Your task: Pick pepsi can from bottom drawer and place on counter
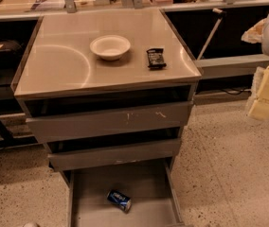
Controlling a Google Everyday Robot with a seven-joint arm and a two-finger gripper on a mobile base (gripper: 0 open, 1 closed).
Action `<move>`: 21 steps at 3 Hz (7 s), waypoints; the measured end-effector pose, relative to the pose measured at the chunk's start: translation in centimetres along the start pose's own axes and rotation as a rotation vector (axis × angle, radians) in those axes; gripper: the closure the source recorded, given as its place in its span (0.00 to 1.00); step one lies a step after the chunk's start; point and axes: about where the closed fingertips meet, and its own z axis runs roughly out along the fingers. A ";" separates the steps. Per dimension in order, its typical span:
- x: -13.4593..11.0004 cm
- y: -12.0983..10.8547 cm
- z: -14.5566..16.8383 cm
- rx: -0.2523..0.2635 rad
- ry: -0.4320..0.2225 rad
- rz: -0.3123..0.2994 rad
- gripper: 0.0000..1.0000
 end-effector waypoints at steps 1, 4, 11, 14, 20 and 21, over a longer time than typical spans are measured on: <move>0.0 0.0 0.0 0.000 0.000 0.000 0.00; -5.2 2.6 18.5 0.028 0.089 -0.113 0.00; -5.1 19.5 39.5 -0.366 0.040 0.029 0.00; -6.5 24.1 51.5 -0.525 -0.051 0.218 0.00; -10.0 21.1 71.0 -0.423 -0.272 0.392 0.00; -10.0 21.1 71.1 -0.423 -0.272 0.392 0.00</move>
Offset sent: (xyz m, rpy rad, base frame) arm 0.0378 0.0589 -0.0973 -0.1344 -0.0514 0.0672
